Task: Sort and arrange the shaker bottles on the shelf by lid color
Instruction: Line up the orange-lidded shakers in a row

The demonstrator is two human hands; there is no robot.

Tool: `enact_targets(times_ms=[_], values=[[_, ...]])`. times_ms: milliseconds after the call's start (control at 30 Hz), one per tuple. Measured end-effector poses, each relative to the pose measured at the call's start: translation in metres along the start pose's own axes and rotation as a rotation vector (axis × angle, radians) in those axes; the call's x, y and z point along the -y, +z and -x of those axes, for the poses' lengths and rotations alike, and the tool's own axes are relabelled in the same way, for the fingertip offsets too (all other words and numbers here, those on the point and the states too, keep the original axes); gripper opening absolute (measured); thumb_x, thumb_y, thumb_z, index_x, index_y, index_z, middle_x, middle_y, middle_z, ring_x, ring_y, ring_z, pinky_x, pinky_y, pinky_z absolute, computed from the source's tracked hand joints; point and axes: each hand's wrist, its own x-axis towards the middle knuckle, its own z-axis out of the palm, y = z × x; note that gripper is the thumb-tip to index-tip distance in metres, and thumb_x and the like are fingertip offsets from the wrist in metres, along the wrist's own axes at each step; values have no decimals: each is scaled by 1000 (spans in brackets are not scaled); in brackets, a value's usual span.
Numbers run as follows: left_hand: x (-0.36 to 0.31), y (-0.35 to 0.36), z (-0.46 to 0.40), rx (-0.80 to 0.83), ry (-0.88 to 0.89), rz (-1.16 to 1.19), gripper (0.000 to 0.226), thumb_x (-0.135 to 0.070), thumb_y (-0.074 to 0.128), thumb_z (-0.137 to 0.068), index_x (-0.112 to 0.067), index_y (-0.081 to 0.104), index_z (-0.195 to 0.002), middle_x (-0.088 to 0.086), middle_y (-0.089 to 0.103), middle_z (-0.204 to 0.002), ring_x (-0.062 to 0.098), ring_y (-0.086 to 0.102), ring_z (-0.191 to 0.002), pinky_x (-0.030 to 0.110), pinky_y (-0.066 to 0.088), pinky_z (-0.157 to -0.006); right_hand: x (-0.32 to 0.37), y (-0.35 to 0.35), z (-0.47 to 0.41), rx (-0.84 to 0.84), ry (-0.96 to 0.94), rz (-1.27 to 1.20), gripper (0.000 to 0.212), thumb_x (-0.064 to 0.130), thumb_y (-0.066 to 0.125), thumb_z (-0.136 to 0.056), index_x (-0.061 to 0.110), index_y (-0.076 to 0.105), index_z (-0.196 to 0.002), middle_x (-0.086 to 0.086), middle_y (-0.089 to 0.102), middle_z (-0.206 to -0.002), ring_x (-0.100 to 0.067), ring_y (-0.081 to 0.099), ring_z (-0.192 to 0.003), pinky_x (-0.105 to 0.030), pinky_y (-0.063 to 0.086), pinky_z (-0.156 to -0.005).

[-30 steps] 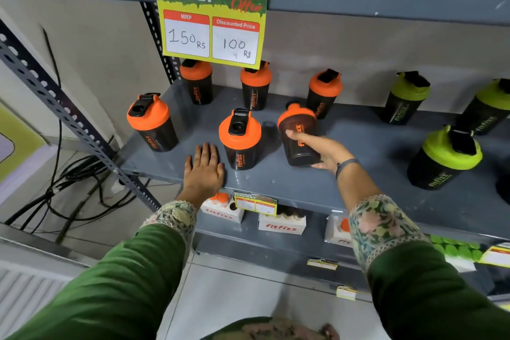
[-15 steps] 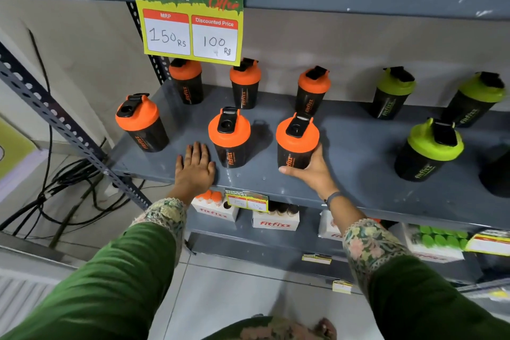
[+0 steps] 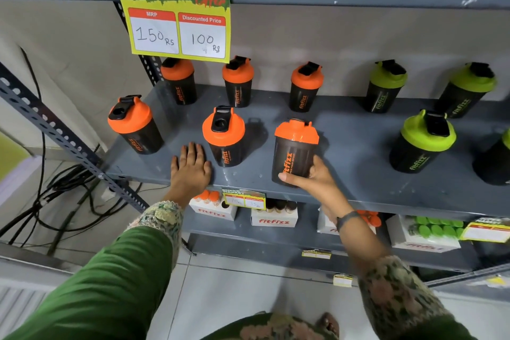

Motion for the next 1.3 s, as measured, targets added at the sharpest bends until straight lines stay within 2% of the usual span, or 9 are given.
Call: enact_targets(times_ms=[67,167,267,400,600,700,867,1067,1300], values=[[1,0,0,0,1,-1,56,-35,15,-101,-14,0,-151,8,-5,-160,25,-5,-147,45,-2,-118,12,-6,25,100,85,-60,48,16,77,-73,21,56,-115,2,70,-107,-4,67,-90,-18,52,-75],[1,0,0,-4,6,15,56,-34,15,-101,-13,1,-151,8,-5,-160,25,-5,-147,45,-2,-118,21,-18,56,172,209,-234,31,29,72,-70,25,64,-100,7,74,-95,-4,70,-80,-23,48,-77],[1,0,0,4,12,14,57,-35,15,-101,-13,-1,-151,8,-6,-160,24,-7,-146,45,-3,-118,29,-32,78,196,266,-343,47,38,79,-64,24,65,-106,3,76,-101,-10,72,-88,-28,48,-82],[0,-3,1,21,16,39,58,-36,16,-101,-12,-3,-150,9,-8,-159,24,-9,-146,45,-4,-118,36,-48,94,189,225,-362,81,53,89,-32,24,67,-105,3,76,-103,-12,71,-94,-32,47,-85],[-6,-9,1,-35,3,366,71,-26,57,-87,-12,22,-147,11,22,-155,27,11,-145,51,-3,-117,35,-62,87,117,177,-281,98,56,88,-34,19,60,-120,1,70,-118,-10,69,-96,-32,48,-84],[-7,-11,3,-3,9,582,82,-37,60,-65,-21,30,-140,7,38,-141,27,28,-137,52,-6,-116,35,-61,68,48,76,-180,71,39,84,-51,23,58,-116,6,72,-109,-9,67,-99,-36,48,-95],[-5,-15,-13,117,-2,818,107,-72,77,-29,-36,26,-117,-4,42,-136,22,34,-134,56,14,-115,23,-64,2,-10,-106,-22,90,-6,80,-61,15,35,-136,-5,56,-131,-15,58,-114,-22,53,-88],[-2,-4,-49,180,28,864,137,-76,81,-18,-30,28,-135,1,42,-144,24,31,-138,57,15,-115,-5,-61,-50,-10,-73,135,110,9,87,-47,17,30,-141,-11,52,-138,-26,51,-126,-46,43,-106],[0,-8,-70,243,63,779,138,-78,79,-16,-31,30,-137,4,40,-147,25,24,-142,57,14,-116,-11,-51,-62,-31,-49,138,96,-8,79,-62,10,28,-142,-15,48,-141,-28,47,-130,-48,37,-111]])
